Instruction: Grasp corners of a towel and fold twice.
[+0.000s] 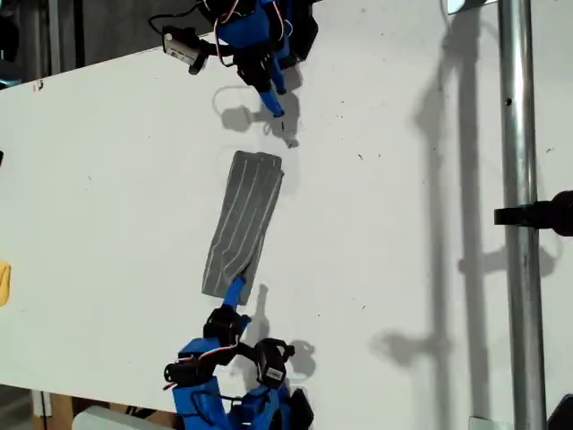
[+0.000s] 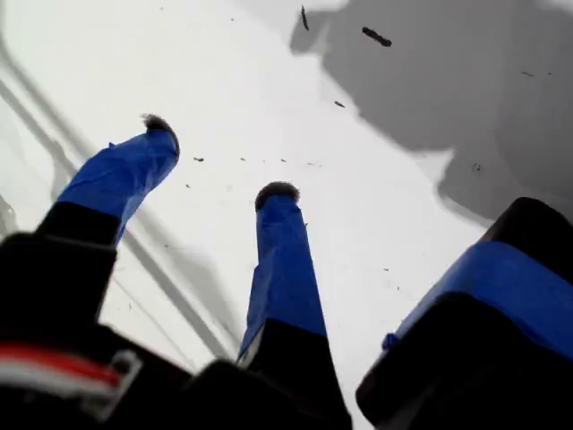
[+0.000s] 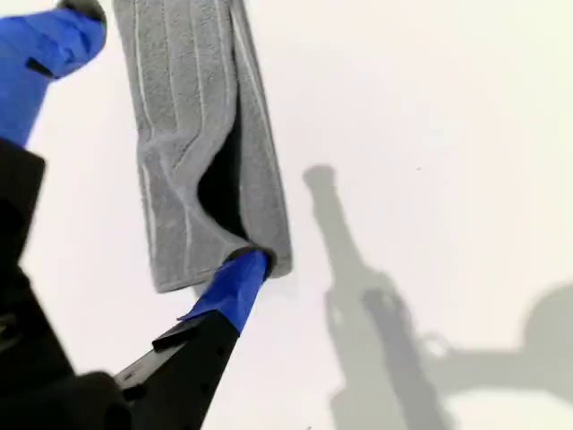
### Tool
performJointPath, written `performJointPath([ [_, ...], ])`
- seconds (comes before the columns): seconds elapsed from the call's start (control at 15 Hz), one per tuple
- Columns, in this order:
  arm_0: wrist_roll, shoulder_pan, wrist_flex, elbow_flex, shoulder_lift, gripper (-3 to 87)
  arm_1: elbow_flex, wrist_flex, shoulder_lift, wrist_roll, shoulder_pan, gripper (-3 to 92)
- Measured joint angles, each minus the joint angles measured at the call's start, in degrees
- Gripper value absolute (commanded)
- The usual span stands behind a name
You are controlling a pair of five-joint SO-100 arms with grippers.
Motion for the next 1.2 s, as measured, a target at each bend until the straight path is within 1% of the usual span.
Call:
performJointPath([
  [0.13,-5.2,5.7,-10.7,19.2,15.2,23.7,0.0,0.0,0.0,0.0,-0.1,22.4],
  [0.2,-8.8,7.9,-13.4,28.7,23.3,20.6,0.0,0.0,0.0,0.0,-0.3,22.5],
  [0.27,-10.9,9.6,-14.4,36.1,30.6,14.5,0.0,0.0,-0.1,0.0,-0.5,22.5],
  [0.4,-13.9,12.1,-14.9,45.2,42.4,-2.7,0.0,0.0,-0.8,0.0,-0.6,22.3],
  [0.53,-13.8,12.1,-12.9,56.7,60.5,-2.7,0.0,0.0,-1.4,0.0,-1.0,22.4],
  [0.6,-13.8,12.6,-9.6,62.3,72.2,-2.7,0.0,0.0,-1.8,0.1,-0.9,22.5],
  [0.67,-13.1,12.7,-8.0,63.2,78.8,-2.7,0.0,0.0,-2.1,0.1,-1.0,22.9],
  [0.73,-11.3,12.4,-7.1,63.8,79.7,-2.7,0.0,-0.1,-2.4,0.1,-1.1,26.3],
  [0.8,-10.2,11.7,-6.9,64.1,80.6,-2.6,0.0,-0.3,-3.1,0.1,-1.2,32.6],
  [0.87,-10.0,11.2,-6.4,64.2,81.1,-2.6,0.0,-0.8,-4.6,-0.1,-1.1,36.0],
  [0.93,-10.2,11.2,-6.1,64.2,81.2,-2.6,-0.4,-1.9,-8.6,-1.2,-1.1,42.1],
  [1.0,-10.5,11.3,-6.1,64.2,81.2,-2.6,-2.5,-4.1,-15.3,-5.1,1.0,42.8],
  [1.13,-10.6,11.3,-6.1,64.3,81.2,-2.6,-12.6,-6.7,-32.4,-14.2,8.4,40.7],
  [1.2,-10.6,11.3,-6.1,64.3,81.2,-2.6,-13.7,-8.3,-37.1,-16.4,12.9,41.0],
])
